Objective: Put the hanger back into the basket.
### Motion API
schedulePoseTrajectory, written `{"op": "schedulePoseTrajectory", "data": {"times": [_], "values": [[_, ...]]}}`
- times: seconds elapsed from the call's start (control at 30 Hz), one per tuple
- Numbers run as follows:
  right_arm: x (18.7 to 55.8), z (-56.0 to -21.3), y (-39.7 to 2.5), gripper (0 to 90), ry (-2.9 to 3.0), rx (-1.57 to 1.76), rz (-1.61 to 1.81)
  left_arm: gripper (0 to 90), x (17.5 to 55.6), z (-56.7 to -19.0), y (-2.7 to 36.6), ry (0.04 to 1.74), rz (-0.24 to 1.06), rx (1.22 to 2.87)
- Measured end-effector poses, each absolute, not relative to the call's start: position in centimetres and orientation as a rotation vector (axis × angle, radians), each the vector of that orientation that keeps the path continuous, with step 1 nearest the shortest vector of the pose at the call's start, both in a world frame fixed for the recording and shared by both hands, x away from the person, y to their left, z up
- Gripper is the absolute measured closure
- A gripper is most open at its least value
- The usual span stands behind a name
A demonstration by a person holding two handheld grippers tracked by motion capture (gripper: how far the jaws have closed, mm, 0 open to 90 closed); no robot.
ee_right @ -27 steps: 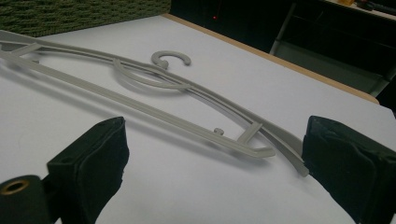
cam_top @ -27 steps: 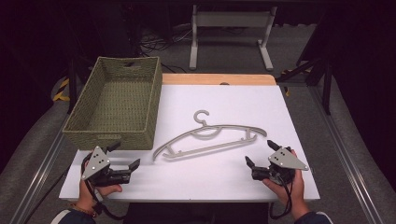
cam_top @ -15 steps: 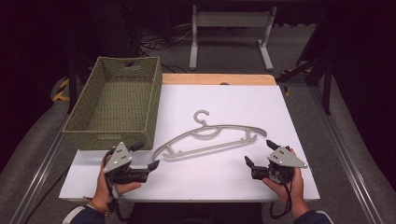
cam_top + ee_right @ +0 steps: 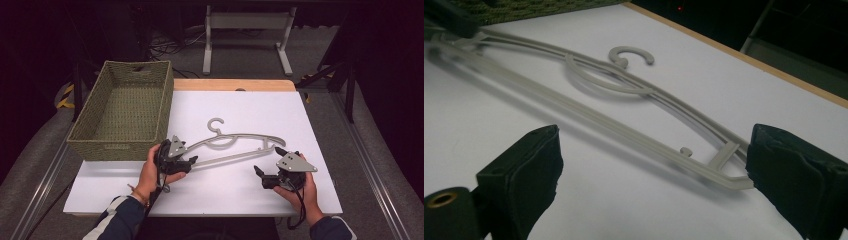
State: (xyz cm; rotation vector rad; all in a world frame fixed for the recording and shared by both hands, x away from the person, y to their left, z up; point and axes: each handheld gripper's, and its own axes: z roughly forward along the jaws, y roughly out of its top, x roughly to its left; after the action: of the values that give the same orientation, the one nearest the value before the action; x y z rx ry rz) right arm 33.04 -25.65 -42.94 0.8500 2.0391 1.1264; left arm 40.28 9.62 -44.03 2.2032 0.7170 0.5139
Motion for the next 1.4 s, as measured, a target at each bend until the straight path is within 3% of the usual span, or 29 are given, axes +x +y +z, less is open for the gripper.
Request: {"op": "schedulePoseTrajectory", "data": {"times": [0.13, 0.3, 0.47, 0.57, 0.8, 1.07, 1.13, 1.23, 1.4], "values": [[32.7, -42.9, -25.5, 8.5, 2.049, 0.834, 1.121, 43.2, 41.6, -44.9, 8.5, 0.753, 0.501, 2.249], [32.4, -43.0, -25.6, 8.7, 2.066, 0.831, 1.115, 42.9, 41.9, -44.9, 7.3, 0.813, 0.574, 2.316], [32.3, -43.1, -25.7, 8.7, 2.079, 0.828, 1.102, 41.8, 42.5, -44.9, 7.6, 0.88, 0.561, 2.32], [32.1, -43.0, -25.7, 8.8, 2.083, 0.828, 1.099, 41.0, 42.9, -45.1, 7.9, 0.924, 0.506, 2.335], [31.9, -42.9, -25.4, 9.2, 2.119, 0.82, 1.103, 48.4, 42.9, -44.9, 8.0, 0.922, 0.446, 2.357], [31.9, -43.1, -25.1, 9.1, 2.159, 0.792, 1.069, 76.8, 42.4, -44.2, 8.0, 0.827, 0.262, 2.457], [32.0, -43.1, -25.2, 9.2, 2.156, 0.805, 1.072, 76.1, 42.5, -44.1, 7.8, 0.833, 0.251, 2.472], [32.2, -43.1, -25.4, 9.2, 2.159, 0.822, 1.072, 67.3, 42.9, -44.0, 7.2, 0.829, 0.251, 2.479], [32.1, -43.1, -25.3, 9.3, 2.173, 0.824, 1.066, 65.7, 43.8, -43.8, 6.1, 0.792, 0.223, 2.503]]}}
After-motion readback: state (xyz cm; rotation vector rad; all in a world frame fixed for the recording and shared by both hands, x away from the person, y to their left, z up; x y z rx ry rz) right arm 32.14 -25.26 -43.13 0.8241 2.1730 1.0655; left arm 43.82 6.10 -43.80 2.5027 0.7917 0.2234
